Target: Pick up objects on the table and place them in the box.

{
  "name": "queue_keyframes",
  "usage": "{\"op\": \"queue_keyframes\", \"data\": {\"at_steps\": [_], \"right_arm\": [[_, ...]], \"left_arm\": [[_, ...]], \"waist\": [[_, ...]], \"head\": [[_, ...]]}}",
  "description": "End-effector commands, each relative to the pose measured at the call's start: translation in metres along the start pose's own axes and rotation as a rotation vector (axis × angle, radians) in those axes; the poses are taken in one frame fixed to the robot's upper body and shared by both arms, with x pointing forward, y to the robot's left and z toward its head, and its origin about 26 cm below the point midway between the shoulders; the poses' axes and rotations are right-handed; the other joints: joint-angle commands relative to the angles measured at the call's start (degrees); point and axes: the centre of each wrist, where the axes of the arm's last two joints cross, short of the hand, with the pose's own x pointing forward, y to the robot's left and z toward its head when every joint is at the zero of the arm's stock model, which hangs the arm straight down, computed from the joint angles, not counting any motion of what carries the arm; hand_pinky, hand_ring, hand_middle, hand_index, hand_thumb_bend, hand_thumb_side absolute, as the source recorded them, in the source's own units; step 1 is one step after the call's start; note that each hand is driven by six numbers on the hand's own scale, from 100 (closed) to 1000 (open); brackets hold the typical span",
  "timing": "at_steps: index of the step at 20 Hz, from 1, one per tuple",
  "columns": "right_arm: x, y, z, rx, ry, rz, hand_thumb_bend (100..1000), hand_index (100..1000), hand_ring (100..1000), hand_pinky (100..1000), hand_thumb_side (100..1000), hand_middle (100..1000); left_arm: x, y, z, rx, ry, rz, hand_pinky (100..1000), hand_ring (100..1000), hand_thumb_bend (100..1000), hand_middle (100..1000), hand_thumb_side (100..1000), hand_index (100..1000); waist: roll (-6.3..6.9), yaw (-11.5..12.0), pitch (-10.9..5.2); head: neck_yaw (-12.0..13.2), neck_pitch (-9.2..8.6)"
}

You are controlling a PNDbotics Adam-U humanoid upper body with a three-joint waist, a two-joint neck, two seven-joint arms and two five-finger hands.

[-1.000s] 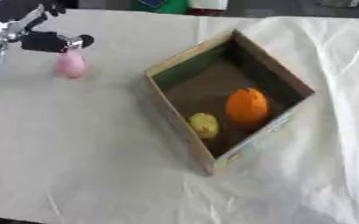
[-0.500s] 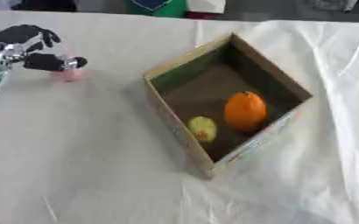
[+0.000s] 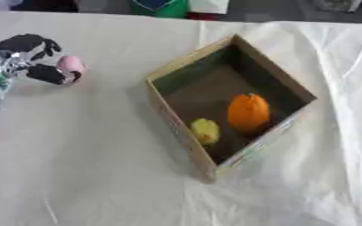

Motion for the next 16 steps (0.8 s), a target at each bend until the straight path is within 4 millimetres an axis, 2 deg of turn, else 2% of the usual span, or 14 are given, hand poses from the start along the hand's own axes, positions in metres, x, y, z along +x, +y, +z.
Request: {"op": "queue_keyframes", "data": {"at_steps": [1,8,11,13,14,16], "right_arm": [[0.0072,-0.0045,-0.0064,-0.010,-0.039,0.007,100,653,598,747,391,466],[0.0068,-0.0049,-0.0060,-0.015,-0.035,0.010,100,653,598,748,391,466],[0.0067,-0.0049,-0.0058,-0.015,-0.034,0.012,100,653,598,748,390,466],[0.0067,-0.0050,-0.0059,-0.016,-0.034,0.013,100,653,598,748,390,466],[0.0066,-0.0051,-0.0058,-0.016,-0.034,0.014,100,653,599,748,389,466],[0.0065,-0.0054,-0.0058,-0.016,-0.033,0.017,100,653,599,748,389,466]], "left_arm": [[-0.0058,0.0067,-0.0003,0.019,0.019,0.017,526,770,366,735,521,880],[-0.0036,0.0028,-0.0029,0.019,0.007,0.059,473,715,260,655,529,770],[-0.0024,0.0020,-0.0030,0.021,-0.005,0.090,456,692,190,624,495,719],[-0.0025,0.0013,-0.0032,0.023,-0.010,0.109,446,676,132,606,451,701],[-0.0024,0.0019,-0.0030,0.029,-0.012,0.117,431,659,100,587,361,680],[-0.0016,0.0047,-0.0013,0.051,-0.018,0.128,420,645,100,577,236,673]], "waist": [[-0.04,-0.1,-0.88],[-0.10,0.1,-0.74],[-0.08,0.1,-0.69],[-0.08,0.0,-0.68],[-0.08,0.0,-0.70],[-0.08,0.0,-0.74]], "head": [[0.3,-0.69],[0.5,-0.51],[0.5,-0.56],[0.5,-0.57],[0.4,-0.55],[0.3,-0.50]]}}
